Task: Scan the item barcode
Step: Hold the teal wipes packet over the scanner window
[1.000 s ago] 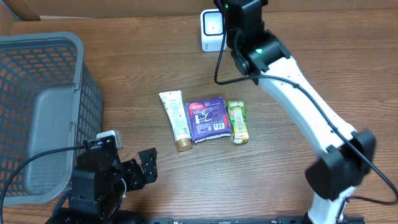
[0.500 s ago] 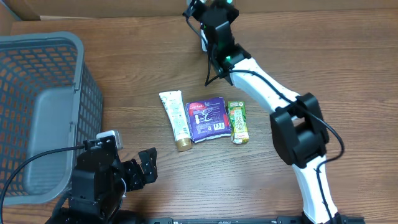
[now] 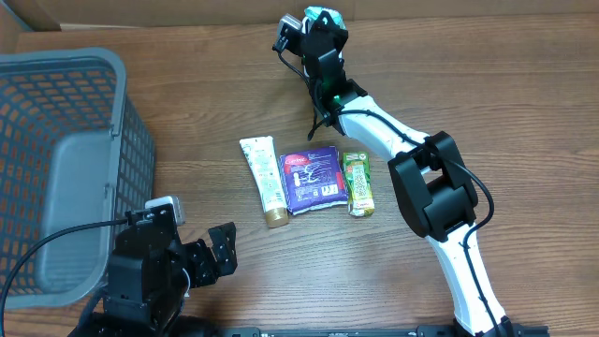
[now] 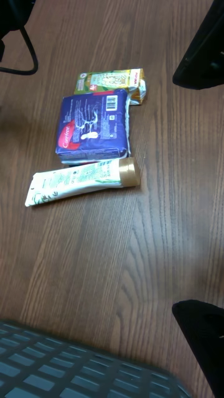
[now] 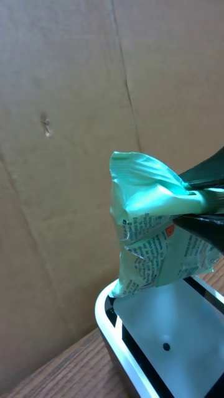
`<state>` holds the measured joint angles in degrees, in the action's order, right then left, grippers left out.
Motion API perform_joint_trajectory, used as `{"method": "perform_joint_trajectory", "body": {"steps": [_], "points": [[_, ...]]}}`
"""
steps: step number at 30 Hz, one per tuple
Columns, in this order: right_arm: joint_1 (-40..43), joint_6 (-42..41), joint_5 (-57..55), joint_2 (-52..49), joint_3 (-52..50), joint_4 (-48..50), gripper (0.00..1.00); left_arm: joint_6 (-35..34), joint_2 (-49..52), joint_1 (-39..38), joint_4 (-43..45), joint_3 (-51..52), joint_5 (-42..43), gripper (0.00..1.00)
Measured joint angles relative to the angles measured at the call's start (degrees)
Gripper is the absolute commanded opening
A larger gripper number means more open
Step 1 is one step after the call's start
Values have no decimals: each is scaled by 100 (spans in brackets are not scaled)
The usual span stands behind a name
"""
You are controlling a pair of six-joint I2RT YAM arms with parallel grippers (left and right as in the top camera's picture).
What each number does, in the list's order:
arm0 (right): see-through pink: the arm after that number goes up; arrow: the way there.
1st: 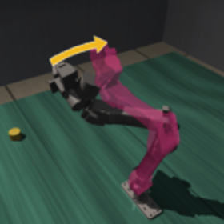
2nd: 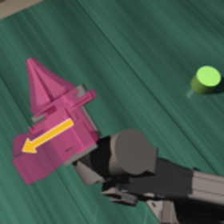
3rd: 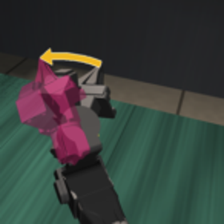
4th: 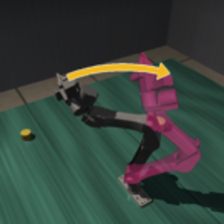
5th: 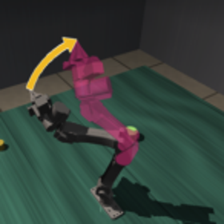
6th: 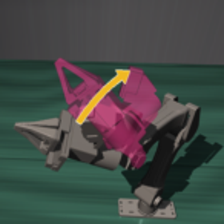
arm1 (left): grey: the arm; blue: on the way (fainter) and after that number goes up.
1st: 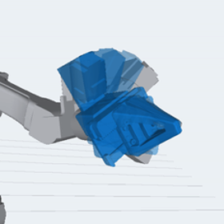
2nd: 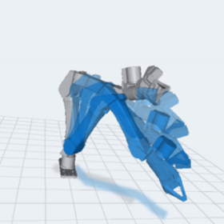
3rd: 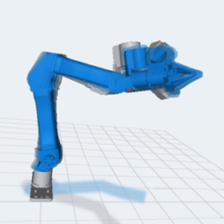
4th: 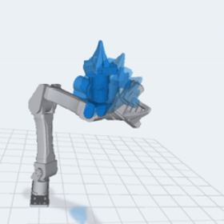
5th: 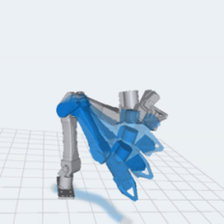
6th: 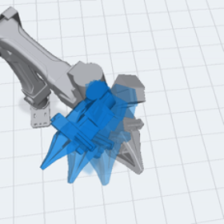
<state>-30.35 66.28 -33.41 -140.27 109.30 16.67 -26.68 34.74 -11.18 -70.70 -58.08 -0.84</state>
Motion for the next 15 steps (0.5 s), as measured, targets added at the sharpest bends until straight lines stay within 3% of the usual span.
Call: {"method": "perform_joint_trajectory", "body": {"steps": [15], "points": [[0, 778, 17, -4, 0, 490, 4, 0, 0, 0, 0, 0, 0, 100]]}}
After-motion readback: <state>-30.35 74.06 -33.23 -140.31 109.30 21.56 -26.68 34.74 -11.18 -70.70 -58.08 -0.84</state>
